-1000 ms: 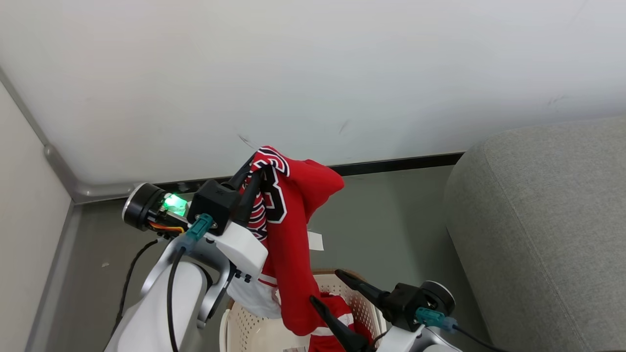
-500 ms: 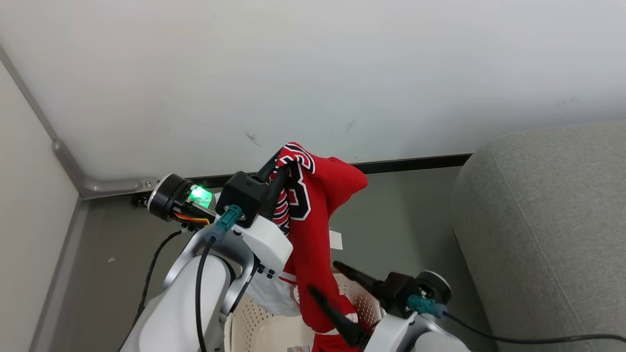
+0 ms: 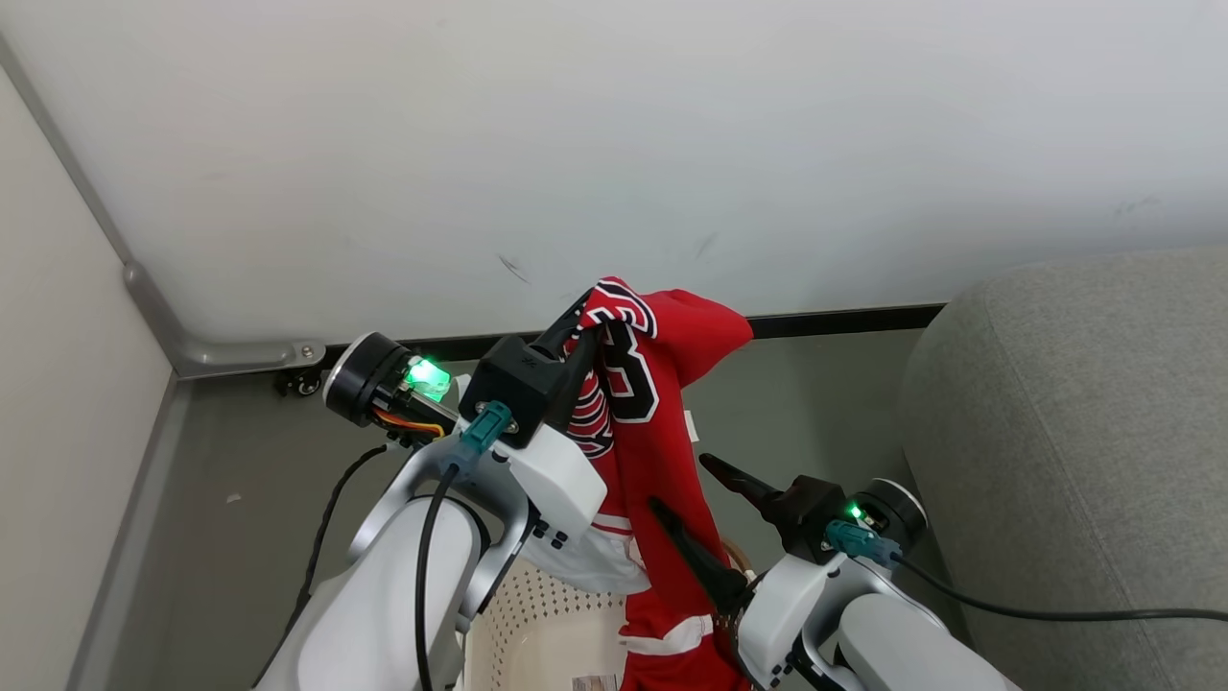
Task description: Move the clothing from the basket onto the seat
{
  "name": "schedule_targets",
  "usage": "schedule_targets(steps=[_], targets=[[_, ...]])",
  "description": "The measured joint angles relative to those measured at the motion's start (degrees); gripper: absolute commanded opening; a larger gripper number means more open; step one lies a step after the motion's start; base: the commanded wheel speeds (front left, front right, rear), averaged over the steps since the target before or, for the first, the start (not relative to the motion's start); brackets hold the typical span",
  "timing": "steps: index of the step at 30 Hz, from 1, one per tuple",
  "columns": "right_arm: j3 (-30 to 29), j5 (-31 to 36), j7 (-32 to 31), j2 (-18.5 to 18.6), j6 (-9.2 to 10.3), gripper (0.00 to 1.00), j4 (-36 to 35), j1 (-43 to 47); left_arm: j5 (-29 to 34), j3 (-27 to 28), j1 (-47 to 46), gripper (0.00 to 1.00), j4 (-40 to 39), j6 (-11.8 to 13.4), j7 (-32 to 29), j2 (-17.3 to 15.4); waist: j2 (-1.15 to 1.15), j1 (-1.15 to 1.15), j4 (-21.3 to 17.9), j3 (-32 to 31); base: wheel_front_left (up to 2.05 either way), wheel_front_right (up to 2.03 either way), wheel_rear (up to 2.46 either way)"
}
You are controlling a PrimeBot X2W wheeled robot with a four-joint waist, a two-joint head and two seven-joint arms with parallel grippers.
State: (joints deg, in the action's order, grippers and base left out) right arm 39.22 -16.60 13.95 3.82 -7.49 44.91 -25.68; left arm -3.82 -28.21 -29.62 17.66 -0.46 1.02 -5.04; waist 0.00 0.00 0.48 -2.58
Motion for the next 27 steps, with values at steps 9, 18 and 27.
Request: schedule_targets(steps=[9,18,27], targets=[[1.04,0.66,0.2,-0.07,0.0,0.0,1.19,-1.75,-1.24,-0.33,0.03,0.0,-0.21,-0.13,0.32,0.31,0.0,0.0,0.52,0.33,0.0,0.0,0.0],[-1.44,-1.79,0.24,-0.05,0.0,0.0,1.01,-1.7,-4.74,1.13,2.06,0.0,1.2,-1.9,2.29,0.0,0.0,0.0,-0.61,0.63,0.0,0.0,0.0],[-2.09,-4.26,0.25,2.09,0.0,0.0,-3.88,-1.63,-7.26,2.33,5.06,0.0,3.09,-3.15,6.21,-0.57,0.0,0.0,-2.87,0.59,0.0,0.0,0.0]])
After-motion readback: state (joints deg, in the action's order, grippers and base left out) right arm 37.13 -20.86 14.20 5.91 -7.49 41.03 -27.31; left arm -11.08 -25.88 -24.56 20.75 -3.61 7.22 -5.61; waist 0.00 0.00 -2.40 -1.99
